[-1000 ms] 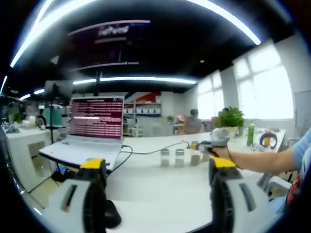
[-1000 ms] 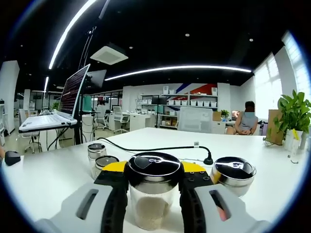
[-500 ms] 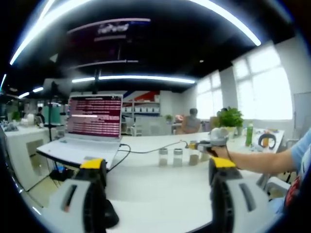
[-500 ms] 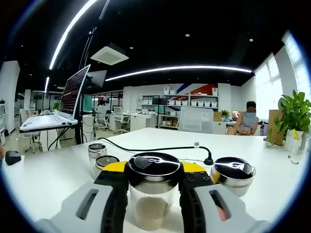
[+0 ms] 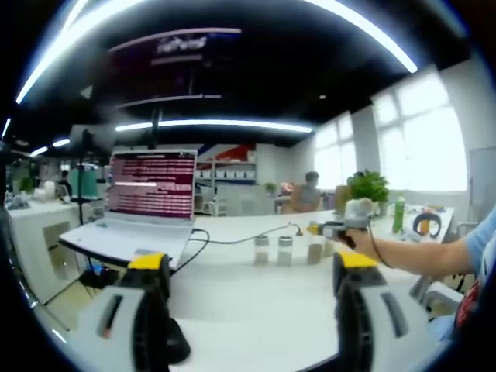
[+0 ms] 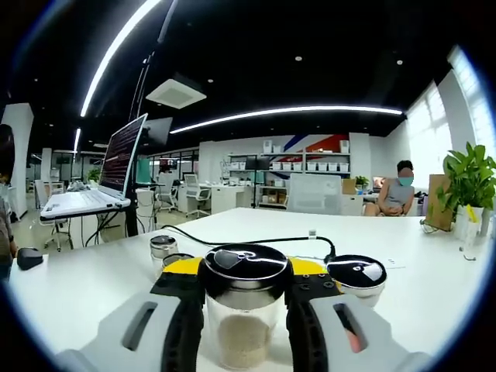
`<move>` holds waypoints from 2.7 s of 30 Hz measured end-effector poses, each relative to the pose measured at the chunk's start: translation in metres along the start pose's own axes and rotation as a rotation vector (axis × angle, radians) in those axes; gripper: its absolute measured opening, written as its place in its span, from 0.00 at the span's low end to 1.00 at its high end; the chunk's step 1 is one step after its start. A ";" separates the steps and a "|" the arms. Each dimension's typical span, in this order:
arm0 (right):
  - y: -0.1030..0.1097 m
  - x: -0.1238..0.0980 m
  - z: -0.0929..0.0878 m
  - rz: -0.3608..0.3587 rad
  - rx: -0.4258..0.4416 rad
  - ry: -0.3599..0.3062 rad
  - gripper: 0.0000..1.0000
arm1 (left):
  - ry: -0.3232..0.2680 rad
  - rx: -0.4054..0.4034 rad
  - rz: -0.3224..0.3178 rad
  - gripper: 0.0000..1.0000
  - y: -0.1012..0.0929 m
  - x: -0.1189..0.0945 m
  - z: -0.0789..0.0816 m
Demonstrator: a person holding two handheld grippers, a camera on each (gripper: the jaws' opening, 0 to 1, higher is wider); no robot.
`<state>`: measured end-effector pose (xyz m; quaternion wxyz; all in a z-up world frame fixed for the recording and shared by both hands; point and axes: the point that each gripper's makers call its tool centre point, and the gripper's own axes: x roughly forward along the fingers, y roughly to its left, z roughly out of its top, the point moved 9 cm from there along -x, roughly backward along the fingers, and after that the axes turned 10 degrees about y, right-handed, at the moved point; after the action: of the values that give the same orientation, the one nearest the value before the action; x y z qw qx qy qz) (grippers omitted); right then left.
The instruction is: Rotate the seasoning bottle until the label or dispensing opening points toward the visible target arrow and the bottle remains upright within the marked orientation range
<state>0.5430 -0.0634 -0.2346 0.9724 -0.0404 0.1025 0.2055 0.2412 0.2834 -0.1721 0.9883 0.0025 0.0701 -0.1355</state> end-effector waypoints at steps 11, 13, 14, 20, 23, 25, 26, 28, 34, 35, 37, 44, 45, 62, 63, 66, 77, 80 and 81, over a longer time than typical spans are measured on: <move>0.000 -0.029 -0.002 0.079 -0.022 -0.006 0.39 | 0.006 0.002 -0.005 0.92 -0.003 0.001 -0.001; 0.005 -0.038 -0.005 0.091 -0.019 -0.007 0.39 | 0.009 0.003 -0.007 0.92 -0.003 0.002 -0.001; 0.006 -0.041 -0.005 0.100 -0.024 -0.007 0.39 | 0.010 0.004 -0.009 0.92 -0.004 0.002 -0.001; 0.016 -0.061 -0.005 0.163 -0.023 -0.015 0.39 | 0.021 0.007 -0.010 0.92 -0.007 0.006 -0.004; 0.021 -0.071 -0.006 0.181 -0.023 -0.015 0.39 | 0.022 0.004 -0.011 0.92 -0.009 0.007 -0.005; 0.024 -0.076 -0.006 0.199 -0.029 -0.017 0.39 | 0.025 0.005 -0.015 0.92 -0.010 0.007 -0.005; 0.026 -0.077 -0.006 0.204 -0.033 -0.018 0.39 | 0.025 0.006 -0.017 0.92 -0.010 0.007 -0.005; 0.029 -0.083 -0.007 0.211 -0.039 -0.024 0.39 | 0.024 0.005 -0.022 0.92 -0.011 0.007 -0.004; 0.034 -0.098 -0.009 0.244 -0.031 -0.019 0.39 | 0.025 0.002 -0.023 0.92 -0.010 0.007 -0.003; 0.035 -0.100 -0.010 0.243 -0.037 -0.016 0.39 | 0.025 0.002 -0.023 0.92 -0.010 0.007 -0.003; 0.036 -0.103 -0.011 0.246 -0.046 -0.021 0.39 | 0.025 0.003 -0.023 0.92 -0.011 0.007 -0.003; 0.041 -0.111 -0.022 0.279 -0.034 -0.019 0.39 | 0.022 0.001 -0.029 0.92 -0.012 0.005 -0.001; 0.041 -0.112 -0.023 0.286 -0.039 -0.023 0.39 | 0.022 -0.002 -0.029 0.92 -0.011 0.005 -0.001; 0.045 -0.125 -0.033 0.326 -0.044 -0.015 0.39 | 0.028 -0.012 -0.045 0.92 -0.014 0.008 -0.002; 0.045 -0.126 -0.033 0.326 -0.042 -0.014 0.39 | 0.028 -0.012 -0.045 0.92 -0.014 0.008 -0.002; 0.046 -0.127 -0.036 0.327 -0.044 -0.011 0.39 | 0.025 -0.013 -0.044 0.92 -0.013 0.007 -0.003; 0.051 -0.128 -0.038 0.347 -0.058 -0.004 0.39 | 0.026 -0.010 -0.051 0.92 -0.013 0.008 -0.004; 0.053 -0.127 -0.040 0.349 -0.100 -0.010 0.40 | 0.028 -0.010 -0.052 0.92 -0.013 0.009 -0.004; 0.053 -0.126 -0.039 0.353 -0.102 -0.011 0.40 | 0.030 -0.009 -0.051 0.92 -0.013 0.009 -0.005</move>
<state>0.4014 -0.0693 -0.2475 0.9185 -0.0698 0.0924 0.3781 0.2458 0.2684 -0.1779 0.9833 -0.0019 0.0854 -0.1604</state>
